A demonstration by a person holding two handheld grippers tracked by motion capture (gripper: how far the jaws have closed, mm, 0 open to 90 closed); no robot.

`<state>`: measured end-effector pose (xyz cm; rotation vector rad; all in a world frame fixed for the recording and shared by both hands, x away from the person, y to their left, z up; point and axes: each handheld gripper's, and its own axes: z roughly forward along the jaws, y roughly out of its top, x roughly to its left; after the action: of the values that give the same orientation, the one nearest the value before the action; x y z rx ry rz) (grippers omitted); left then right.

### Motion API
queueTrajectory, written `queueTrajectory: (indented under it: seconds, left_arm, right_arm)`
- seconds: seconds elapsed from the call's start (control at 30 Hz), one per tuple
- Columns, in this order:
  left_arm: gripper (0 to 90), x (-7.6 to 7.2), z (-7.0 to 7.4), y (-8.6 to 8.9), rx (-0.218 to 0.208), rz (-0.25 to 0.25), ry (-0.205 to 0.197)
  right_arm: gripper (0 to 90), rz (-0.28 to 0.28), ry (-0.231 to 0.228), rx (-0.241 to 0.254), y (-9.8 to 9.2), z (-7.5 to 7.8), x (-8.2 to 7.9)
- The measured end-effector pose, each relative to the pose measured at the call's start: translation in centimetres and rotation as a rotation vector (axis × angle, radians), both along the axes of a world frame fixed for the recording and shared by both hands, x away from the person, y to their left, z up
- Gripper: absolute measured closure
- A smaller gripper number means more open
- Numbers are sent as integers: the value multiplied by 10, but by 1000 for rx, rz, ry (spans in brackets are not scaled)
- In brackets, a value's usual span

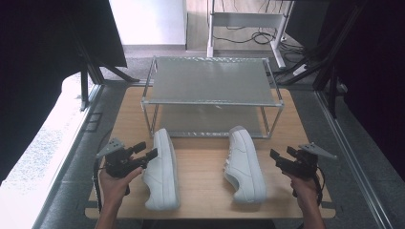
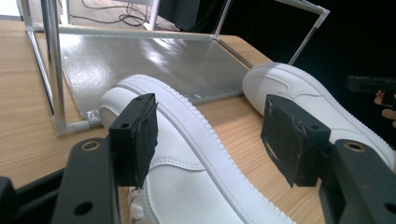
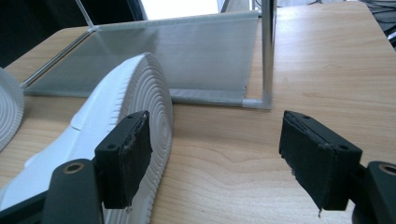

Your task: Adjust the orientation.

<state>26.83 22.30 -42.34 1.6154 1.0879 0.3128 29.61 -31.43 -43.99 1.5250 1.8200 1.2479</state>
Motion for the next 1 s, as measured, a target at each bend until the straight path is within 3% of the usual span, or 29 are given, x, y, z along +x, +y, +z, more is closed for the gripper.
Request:
queueTrajectory:
  seconds: [0.27,0.5,0.63,0.67,0.73,0.8,1.0]
  left_arm:
    - [363,-2,0,-3,-5,0,-1]
    - [413,-5,4,-9,-18,-50,-14]
    - [533,-4,5,-9,-26,-49,-1]
    - [607,-3,3,-8,-33,-41,28]
    - [640,-3,2,-7,-38,-39,45]
    - [727,-3,2,-3,-48,-29,66]
    - [834,-5,5,4,-40,-2,63]
  right_arm:
    - [286,22,31,9,1,-5,-1]
    - [291,22,16,16,2,-1,0]
    - [292,41,32,5,5,-3,-1]
    - [295,42,33,4,5,-3,-1]
    - [296,39,34,6,4,-3,-1]
    - [303,35,33,10,3,-2,-1]
    - [313,37,53,6,4,-6,1]
